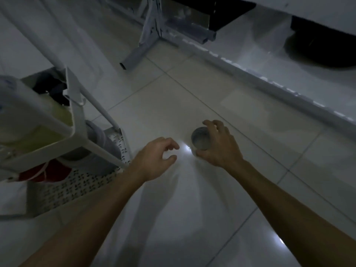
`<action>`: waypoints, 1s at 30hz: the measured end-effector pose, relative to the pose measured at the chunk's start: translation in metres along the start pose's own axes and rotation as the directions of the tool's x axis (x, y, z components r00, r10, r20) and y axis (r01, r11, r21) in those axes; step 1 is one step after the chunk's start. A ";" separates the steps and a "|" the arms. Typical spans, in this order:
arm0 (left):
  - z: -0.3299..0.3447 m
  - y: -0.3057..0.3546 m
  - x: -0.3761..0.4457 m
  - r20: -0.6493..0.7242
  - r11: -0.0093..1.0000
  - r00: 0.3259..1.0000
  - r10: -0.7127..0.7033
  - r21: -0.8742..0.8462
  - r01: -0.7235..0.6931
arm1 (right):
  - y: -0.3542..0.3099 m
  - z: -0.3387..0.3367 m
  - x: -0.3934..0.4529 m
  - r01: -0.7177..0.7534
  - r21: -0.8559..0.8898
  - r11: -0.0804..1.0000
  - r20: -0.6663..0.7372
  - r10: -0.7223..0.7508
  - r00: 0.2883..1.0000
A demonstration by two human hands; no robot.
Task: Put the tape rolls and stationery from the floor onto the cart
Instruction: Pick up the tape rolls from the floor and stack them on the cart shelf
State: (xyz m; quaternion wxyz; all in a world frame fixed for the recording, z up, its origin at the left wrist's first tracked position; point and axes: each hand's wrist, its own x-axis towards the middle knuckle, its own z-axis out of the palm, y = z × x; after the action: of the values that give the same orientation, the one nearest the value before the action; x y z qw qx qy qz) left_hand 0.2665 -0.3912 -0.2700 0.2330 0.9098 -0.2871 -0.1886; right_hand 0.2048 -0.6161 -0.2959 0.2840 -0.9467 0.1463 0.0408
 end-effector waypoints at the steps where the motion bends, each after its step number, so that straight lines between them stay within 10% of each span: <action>1: 0.001 -0.002 -0.004 -0.004 1.000 1.000 -0.017 -0.023 0.017 | 0.001 0.002 0.005 -0.002 0.009 1.000 0.047 0.001 0.999; 17: -0.120 -0.006 -0.187 -0.287 0.999 0.958 -0.007 -0.050 -0.007 | -0.168 -0.044 -0.093 0.454 0.220 0.863 -0.173 -0.424 0.889; 27: -0.222 -0.064 -0.306 -0.780 0.979 0.617 -0.102 0.032 0.202 | -0.338 -0.046 -0.145 0.755 0.298 0.584 -0.168 -0.747 0.644; 30: -0.231 -0.079 -0.302 -0.772 0.962 0.609 -0.184 -0.014 0.273 | -0.388 -0.027 -0.129 0.763 0.275 0.585 -0.165 -0.753 0.637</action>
State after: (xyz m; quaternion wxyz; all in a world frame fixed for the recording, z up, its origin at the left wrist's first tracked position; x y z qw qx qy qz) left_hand 0.1805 -0.0763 -0.0593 0.2584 0.9433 -0.0522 0.2018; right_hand 0.1983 -0.2895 -0.0481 0.4210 -0.8597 -0.2620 -0.1229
